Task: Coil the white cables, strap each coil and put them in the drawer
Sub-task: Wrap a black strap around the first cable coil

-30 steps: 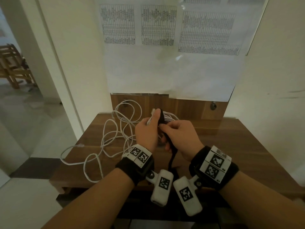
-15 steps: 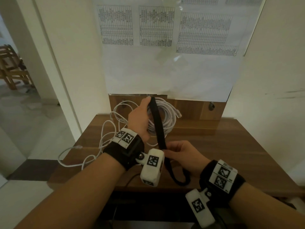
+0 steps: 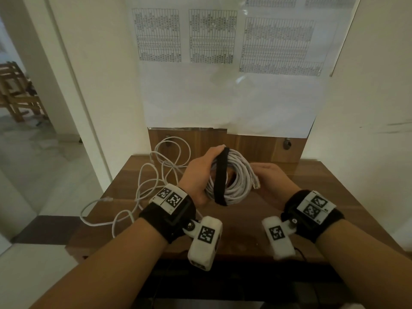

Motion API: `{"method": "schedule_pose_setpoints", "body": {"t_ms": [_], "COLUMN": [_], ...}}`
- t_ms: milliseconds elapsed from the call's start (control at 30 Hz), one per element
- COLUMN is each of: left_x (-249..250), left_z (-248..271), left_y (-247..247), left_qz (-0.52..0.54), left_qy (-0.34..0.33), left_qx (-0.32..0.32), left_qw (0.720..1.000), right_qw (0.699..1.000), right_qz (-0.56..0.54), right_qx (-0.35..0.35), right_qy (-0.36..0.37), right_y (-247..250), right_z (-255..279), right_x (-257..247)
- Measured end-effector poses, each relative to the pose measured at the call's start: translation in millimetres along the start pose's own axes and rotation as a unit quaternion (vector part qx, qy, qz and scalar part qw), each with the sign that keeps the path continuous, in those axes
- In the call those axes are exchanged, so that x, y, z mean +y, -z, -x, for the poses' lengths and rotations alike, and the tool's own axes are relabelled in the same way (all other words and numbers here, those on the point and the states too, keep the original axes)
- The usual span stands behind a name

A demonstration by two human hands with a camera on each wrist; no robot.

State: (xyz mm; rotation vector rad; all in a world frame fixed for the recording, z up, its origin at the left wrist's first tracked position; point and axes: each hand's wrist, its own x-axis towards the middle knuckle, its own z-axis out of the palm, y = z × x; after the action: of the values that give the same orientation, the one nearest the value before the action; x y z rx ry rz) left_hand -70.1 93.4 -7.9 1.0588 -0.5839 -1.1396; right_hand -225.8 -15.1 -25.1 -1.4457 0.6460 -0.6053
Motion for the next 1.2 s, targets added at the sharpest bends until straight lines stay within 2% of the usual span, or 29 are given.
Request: {"method": "schedule_pose_setpoints", "body": {"t_ms": [100, 233, 400, 567, 667, 733, 867, 967, 1067, 1167, 1200], "left_x": [-4.0, -13.7, -20.9, -19.6, -14.2, -11.4, -7.2, -5.3, -1.8, -1.1, -0.3], "left_z": [2.3, 4.5, 1.4, -3.0, -8.2, -10.2, -12.5, -14.1, -8.7, -6.3, -4.7], "left_y": [-1.4, -3.3, -1.3, -4.8, -6.4, -6.2, -6.9, -6.0, -5.6, -5.4, -6.1], "left_qz": [-0.047, -0.11, -0.152, -0.171, -0.153, -0.138, -0.049, 0.003, 0.007, 0.025, 0.029], "left_qy": [-0.006, -0.027, -0.047, -0.076, -0.075, -0.067, -0.004, 0.012, 0.0, -0.017, -0.022], "left_qx": [-0.027, -0.037, 0.018, 0.08, 0.136, 0.153, 0.128, 0.089, 0.03, 0.011, 0.01], "left_qw": [0.999, 0.993, 0.987, 0.979, 0.976, 0.976, 0.991, 0.996, 1.0, 0.999, 0.999], "right_qw": [0.999, 0.998, 0.98, 0.935, 0.93, 0.912, 0.848, 0.807, 0.793, 0.775, 0.779], "right_qz": [-0.046, -0.009, 0.075, 0.207, 0.223, 0.271, 0.367, 0.412, 0.431, 0.469, 0.467], "right_qx": [0.016, 0.065, 0.119, 0.128, 0.118, 0.12, 0.114, 0.104, 0.081, 0.033, 0.019], "right_qy": [-0.014, 0.025, 0.141, 0.258, 0.268, 0.283, 0.365, 0.409, 0.423, 0.423, 0.419], "right_y": [3.3, -2.5, -13.6, -32.6, -44.3, -47.7, -46.3, -45.3, -40.7, -36.0, -36.5], "right_z": [-0.6, -1.9, 0.7, 17.1, 25.4, 30.2, 35.6, 36.7, 38.0, 39.4, 40.1], "right_x": [-11.4, -30.6, -53.5, -56.4, -44.2, -33.4, -20.7, -18.1, -21.1, -21.7, -19.2]}}
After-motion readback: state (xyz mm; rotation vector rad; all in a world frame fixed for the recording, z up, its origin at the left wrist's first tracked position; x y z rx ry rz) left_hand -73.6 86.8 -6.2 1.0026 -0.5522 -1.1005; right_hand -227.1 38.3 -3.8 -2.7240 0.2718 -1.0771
